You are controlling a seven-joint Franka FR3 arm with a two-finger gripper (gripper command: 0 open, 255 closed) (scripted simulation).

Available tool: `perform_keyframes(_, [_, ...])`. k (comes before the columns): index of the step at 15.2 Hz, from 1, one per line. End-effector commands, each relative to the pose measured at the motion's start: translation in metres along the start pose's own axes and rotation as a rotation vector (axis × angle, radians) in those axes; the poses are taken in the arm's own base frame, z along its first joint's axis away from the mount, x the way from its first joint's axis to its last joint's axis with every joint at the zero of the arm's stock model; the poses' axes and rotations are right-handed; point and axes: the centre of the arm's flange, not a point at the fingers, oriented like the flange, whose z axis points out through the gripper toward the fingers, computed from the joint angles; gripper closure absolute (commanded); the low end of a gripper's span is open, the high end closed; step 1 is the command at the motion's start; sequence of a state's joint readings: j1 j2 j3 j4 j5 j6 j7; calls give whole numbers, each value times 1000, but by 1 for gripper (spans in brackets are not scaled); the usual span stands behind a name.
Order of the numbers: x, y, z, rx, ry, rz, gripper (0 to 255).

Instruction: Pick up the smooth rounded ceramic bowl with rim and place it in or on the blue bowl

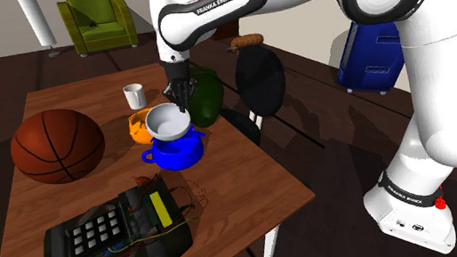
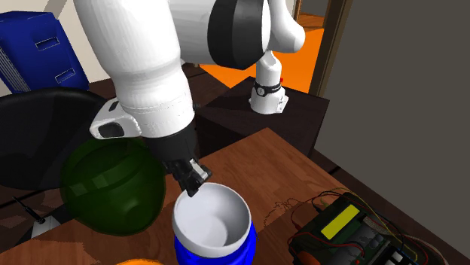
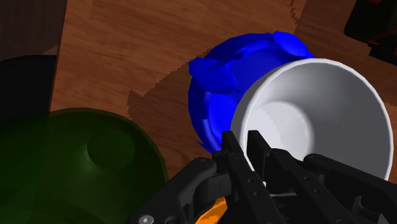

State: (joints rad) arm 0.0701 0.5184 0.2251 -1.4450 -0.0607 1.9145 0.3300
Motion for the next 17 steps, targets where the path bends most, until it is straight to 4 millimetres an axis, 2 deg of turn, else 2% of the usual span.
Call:
perform_keyframes(1, [0,0,1,0,1,0,255])
perform_keyframes(5, [0,0,1,0,1,0,255])
perform_keyframes(6, [0,0,1,0,1,0,0])
perform_keyframes(11, [0,0,1,0,1,0,0])
perform_keyframes(15, [0,0,-49,0,1,0,0])
perform_keyframes(17, [0,0,-49,0,1,0,0])
